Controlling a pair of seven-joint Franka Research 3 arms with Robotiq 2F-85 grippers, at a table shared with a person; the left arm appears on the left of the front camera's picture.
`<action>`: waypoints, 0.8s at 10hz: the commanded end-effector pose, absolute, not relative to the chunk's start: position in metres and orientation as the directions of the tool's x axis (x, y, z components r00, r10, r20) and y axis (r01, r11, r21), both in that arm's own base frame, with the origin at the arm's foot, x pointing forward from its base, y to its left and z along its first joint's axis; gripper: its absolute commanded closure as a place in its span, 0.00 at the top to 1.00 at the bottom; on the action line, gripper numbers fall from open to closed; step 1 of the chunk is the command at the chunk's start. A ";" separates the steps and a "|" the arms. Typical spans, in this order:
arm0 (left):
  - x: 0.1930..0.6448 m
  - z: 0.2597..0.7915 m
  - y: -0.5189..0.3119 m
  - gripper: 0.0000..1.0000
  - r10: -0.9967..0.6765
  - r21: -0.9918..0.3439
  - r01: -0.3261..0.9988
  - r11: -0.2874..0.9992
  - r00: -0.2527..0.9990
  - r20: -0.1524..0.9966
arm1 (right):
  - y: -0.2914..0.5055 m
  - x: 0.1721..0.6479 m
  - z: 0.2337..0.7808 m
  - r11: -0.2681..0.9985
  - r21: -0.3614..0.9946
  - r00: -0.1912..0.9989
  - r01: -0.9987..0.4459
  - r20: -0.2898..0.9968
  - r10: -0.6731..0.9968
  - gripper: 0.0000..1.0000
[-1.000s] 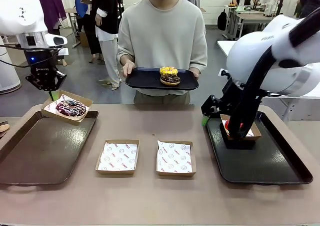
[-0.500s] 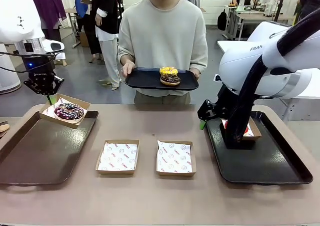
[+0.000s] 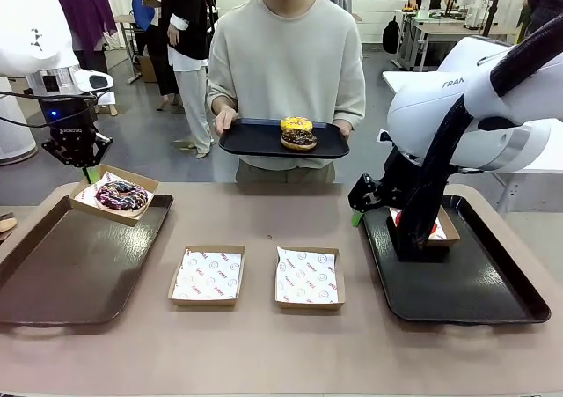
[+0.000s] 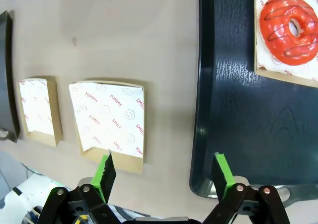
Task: Individually package the donuts and arrange them on the tray.
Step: Place the picked Paper togo box on the Handle tray while simultaneously picking up another Paper togo box from the table with the other hand.
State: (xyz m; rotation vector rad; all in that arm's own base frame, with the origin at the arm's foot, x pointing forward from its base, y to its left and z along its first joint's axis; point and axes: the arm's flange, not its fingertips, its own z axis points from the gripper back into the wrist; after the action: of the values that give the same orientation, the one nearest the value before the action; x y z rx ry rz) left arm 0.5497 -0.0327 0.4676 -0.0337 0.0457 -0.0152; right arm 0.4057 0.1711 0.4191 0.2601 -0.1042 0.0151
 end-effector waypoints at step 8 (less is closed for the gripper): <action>0.568 0.437 0.026 0.01 0.060 0.066 -0.056 0.996 0.996 -0.059 | 0.249 0.408 0.363 0.987 0.142 0.988 0.071 0.123 -0.089 1.00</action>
State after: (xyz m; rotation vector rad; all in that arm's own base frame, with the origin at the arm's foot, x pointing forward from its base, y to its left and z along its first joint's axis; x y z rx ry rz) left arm 0.5615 0.0236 0.4383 0.0460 0.0801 0.0545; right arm 0.3989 0.2373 0.3716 0.1440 -0.1184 -0.0371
